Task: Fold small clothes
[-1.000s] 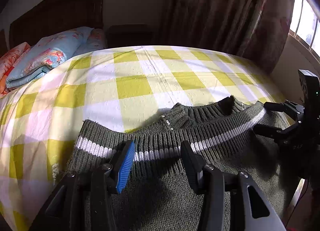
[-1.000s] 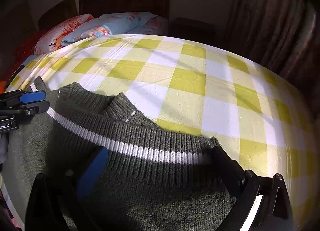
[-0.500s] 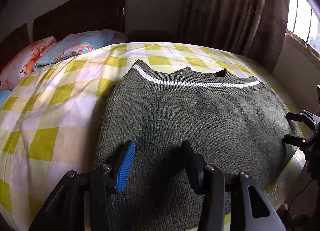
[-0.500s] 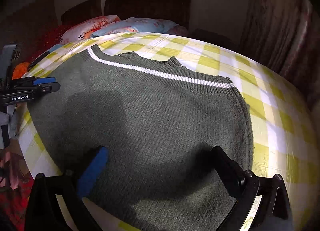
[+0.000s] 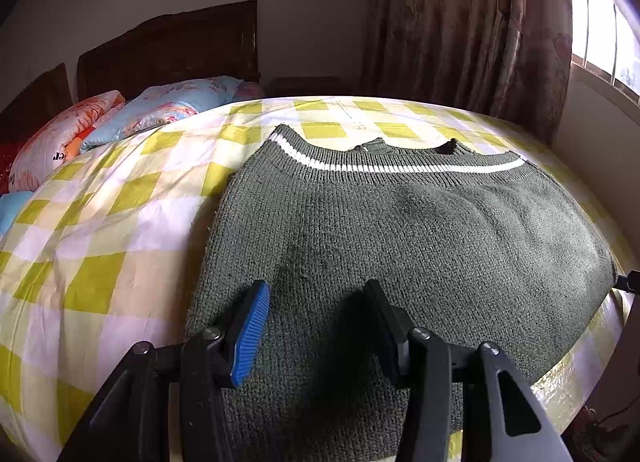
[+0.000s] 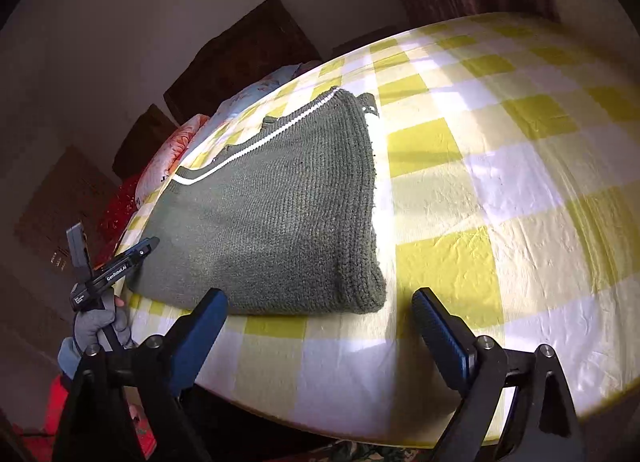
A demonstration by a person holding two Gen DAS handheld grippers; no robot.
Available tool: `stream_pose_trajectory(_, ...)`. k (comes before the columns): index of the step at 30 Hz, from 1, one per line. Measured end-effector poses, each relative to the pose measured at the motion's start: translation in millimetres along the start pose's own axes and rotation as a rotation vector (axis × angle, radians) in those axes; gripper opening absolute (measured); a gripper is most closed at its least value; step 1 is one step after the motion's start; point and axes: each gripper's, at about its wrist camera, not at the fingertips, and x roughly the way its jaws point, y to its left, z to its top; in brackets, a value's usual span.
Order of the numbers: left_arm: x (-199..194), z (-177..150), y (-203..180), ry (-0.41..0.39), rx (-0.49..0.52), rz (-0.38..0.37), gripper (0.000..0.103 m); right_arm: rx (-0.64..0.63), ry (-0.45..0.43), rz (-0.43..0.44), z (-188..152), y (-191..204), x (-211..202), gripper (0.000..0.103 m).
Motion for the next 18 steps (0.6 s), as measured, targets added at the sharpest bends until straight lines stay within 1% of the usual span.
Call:
stream_pose_trajectory(2,-0.1,0.0,0.2,-0.001,-0.007,0.0,0.05,0.024,0.007,0.015,0.2,5.8,4.3,0.103)
stream_pose_trajectory(3,0.0,0.1,0.0,0.0,-0.009,0.001,0.05,0.043,0.018,0.036,0.1,7.7,5.5,0.103)
stream_pose_trajectory(6,0.0,0.6,-0.1,0.0,-0.01,0.001,0.05,0.056,0.056,0.019,-0.7,15.7,5.9,0.103)
stream_pose_trajectory(8,0.2,0.3,0.2,-0.002,-0.012,-0.001,0.05,0.099,0.069,0.045,-0.6,12.8,6.6,0.103)
stream_pose_trajectory(10,0.1,0.4,0.4,-0.001,-0.01,-0.002,0.05,0.108,0.085,0.024,-0.4,15.4,7.8,0.103)
stream_pose_trajectory(12,0.3,1.3,0.8,0.01,-0.009,-0.004,0.05,0.076,0.14,-0.039,-1.1,26.8,10.7,0.103)
stream_pose_trajectory(14,0.6,1.6,1.3,0.014,-0.012,-0.007,0.05,0.052,0.168,-0.058,-4.6,33.8,13.2,0.103)
stream_pose_trajectory(17,0.8,0.6,1.8,0.01,-0.02,-0.009,0.05,0.054,0.153,-0.05,-4.3,36.7,18.4,0.103)
stream_pose_trajectory(18,0.8,0.2,2.2,0.008,-0.021,-0.012,0.05,0.052,0.147,-0.065,-1.5,38.5,22.2,0.103)
